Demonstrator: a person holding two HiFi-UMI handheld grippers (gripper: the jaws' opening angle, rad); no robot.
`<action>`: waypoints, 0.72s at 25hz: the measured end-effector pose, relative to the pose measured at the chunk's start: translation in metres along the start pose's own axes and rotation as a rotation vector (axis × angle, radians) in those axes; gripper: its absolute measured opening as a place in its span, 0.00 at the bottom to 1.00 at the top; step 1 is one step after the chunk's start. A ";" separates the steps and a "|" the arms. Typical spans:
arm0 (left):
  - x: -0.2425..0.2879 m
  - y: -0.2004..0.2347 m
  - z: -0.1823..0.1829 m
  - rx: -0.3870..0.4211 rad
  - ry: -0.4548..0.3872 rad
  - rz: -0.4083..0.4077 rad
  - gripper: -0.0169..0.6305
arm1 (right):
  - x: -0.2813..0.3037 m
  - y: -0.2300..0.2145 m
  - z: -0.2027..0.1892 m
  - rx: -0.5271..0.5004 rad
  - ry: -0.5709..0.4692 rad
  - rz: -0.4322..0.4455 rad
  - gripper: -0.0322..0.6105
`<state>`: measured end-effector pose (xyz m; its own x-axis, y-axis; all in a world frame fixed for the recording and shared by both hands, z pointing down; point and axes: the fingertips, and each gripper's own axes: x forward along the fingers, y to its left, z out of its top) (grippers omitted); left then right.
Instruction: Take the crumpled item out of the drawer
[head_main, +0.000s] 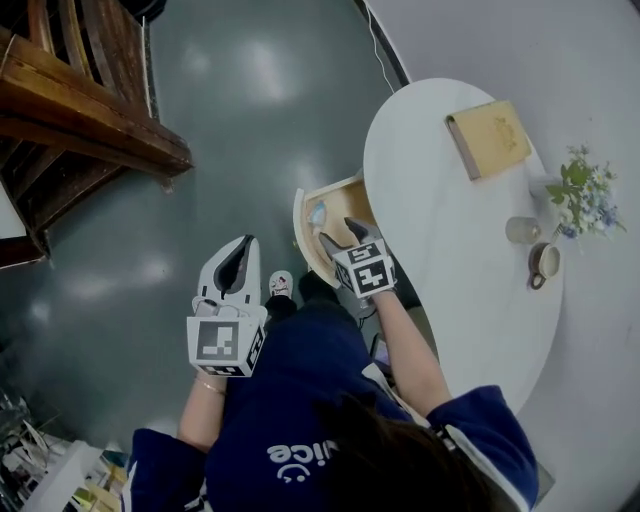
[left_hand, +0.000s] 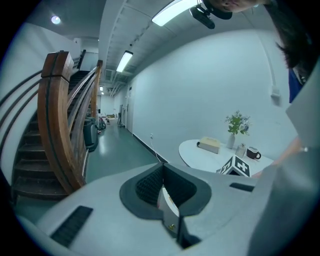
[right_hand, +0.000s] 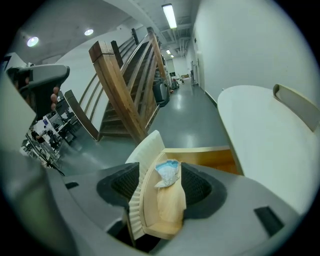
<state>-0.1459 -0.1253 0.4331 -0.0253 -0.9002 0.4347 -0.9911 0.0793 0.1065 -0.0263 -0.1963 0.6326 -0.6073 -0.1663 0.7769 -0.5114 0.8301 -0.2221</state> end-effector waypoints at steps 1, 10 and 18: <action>0.000 -0.001 -0.002 0.000 0.002 0.007 0.03 | 0.005 -0.002 -0.004 -0.003 0.012 0.002 0.48; -0.001 -0.011 -0.012 -0.006 0.031 0.035 0.03 | 0.038 -0.013 -0.021 -0.024 0.087 0.033 0.49; -0.003 -0.001 -0.028 -0.015 0.081 0.091 0.03 | 0.070 -0.017 -0.031 -0.033 0.132 0.068 0.51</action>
<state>-0.1407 -0.1105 0.4563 -0.1039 -0.8517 0.5135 -0.9832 0.1658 0.0761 -0.0410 -0.2058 0.7094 -0.5535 -0.0396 0.8319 -0.4503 0.8545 -0.2590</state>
